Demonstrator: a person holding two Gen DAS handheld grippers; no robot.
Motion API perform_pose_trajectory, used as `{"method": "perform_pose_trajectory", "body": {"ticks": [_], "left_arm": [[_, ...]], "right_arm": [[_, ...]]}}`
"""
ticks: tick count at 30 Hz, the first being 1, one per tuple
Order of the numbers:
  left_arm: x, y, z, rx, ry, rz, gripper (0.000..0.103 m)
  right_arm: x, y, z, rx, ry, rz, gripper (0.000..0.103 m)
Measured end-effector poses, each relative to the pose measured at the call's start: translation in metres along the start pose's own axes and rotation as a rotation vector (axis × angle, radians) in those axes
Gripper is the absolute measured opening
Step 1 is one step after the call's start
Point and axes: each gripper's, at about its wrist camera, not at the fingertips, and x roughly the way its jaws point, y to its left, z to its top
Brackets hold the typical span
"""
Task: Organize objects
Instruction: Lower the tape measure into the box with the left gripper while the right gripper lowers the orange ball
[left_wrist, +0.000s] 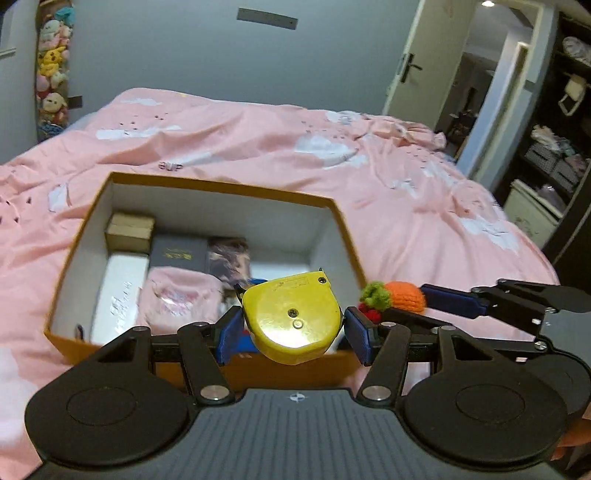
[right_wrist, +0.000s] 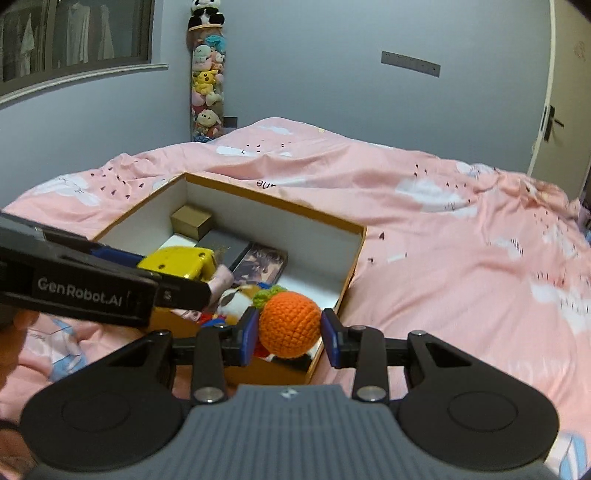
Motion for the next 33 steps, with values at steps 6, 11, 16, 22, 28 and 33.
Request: {"method": "perform_pose_trajectory", "body": {"ticks": [6,11,16,22,28,33], "left_arm": [[0.033,0.012,0.019,0.007,0.024,0.023,0.068],[0.059,0.019,0.032,-0.005,0.044,-0.012,0.068],[0.081,0.024,0.042,-0.002,0.062,-0.019,0.068],[0.107,0.038,0.048,0.021,0.129,-0.049,0.068],[0.130,0.047,0.054,0.066,0.208,-0.095,0.068],[0.146,0.048,0.062,0.095,0.238,-0.114,0.068]], "right_arm": [[0.031,-0.006,0.014,-0.096,0.022,-0.023,0.038],[0.053,-0.006,0.024,-0.212,0.029,-0.022,0.038],[0.080,-0.004,0.034,-0.308,0.044,-0.020,0.038],[0.117,-0.001,0.038,-0.401,0.089,-0.003,0.038],[0.146,-0.001,0.042,-0.472,0.128,0.010,0.038],[0.168,-0.002,0.043,-0.516,0.187,0.025,0.038]]}}
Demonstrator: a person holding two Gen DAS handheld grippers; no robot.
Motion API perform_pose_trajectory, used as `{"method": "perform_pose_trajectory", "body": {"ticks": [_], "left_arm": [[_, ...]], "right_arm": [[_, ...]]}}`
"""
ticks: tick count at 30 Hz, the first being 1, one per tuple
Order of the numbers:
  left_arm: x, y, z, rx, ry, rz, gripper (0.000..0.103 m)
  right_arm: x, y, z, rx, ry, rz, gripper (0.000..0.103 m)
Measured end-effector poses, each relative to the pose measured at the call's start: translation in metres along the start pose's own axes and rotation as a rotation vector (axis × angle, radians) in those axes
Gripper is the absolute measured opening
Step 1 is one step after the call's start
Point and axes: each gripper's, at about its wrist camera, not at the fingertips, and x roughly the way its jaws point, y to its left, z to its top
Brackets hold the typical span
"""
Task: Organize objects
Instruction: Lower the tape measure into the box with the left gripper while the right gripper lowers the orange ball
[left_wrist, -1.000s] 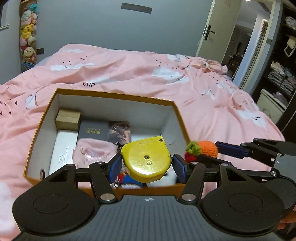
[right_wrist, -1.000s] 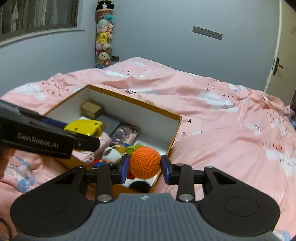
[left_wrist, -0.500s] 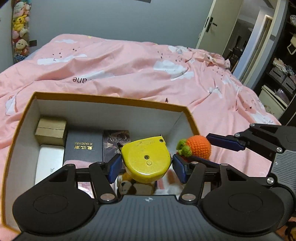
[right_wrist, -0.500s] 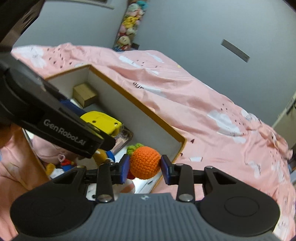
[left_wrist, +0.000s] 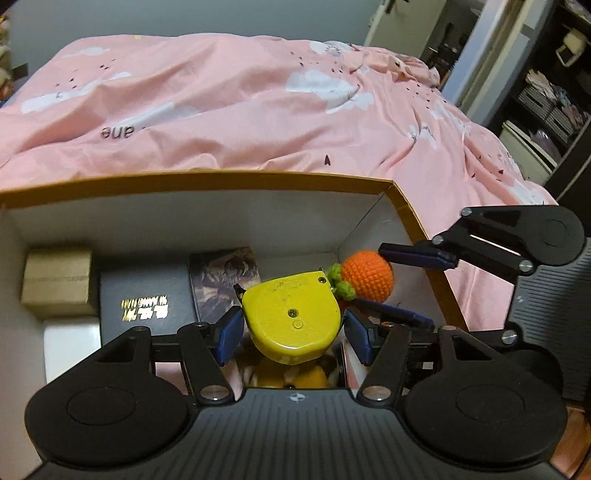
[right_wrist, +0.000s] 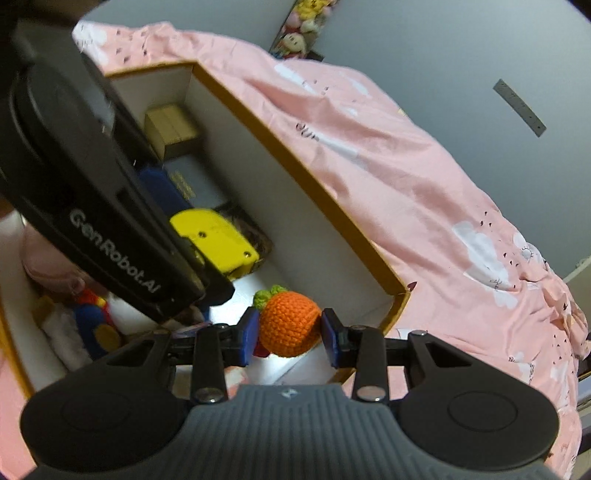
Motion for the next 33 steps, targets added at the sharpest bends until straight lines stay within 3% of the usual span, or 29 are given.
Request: {"method": "perform_pose_trajectory", "body": {"ticks": [3,7,14,22,33], "left_arm": [[0.009,-0.001,0.008,0.018,0.008,0.003,0.068],[0.023,-0.003,0.017,0.034,0.046,-0.053,0.068],[0.041,-0.002,0.022,0.042,0.099,-0.048,0.069],[0.053,-0.006,0.022,0.025,0.117,-0.019,0.069],[0.033,-0.009,0.021,0.024,0.046,0.032,0.071]], "right_arm": [[0.009,-0.002,0.000,-0.028,0.024,-0.002,0.038],[0.015,-0.003,0.001,-0.063,0.037,0.026,0.039],[0.016,0.004,-0.002,-0.149,0.051,0.046,0.038],[0.011,-0.005,0.003,-0.072,0.059,0.101,0.038],[0.001,-0.012,0.008,0.013,0.055,0.099,0.038]]}}
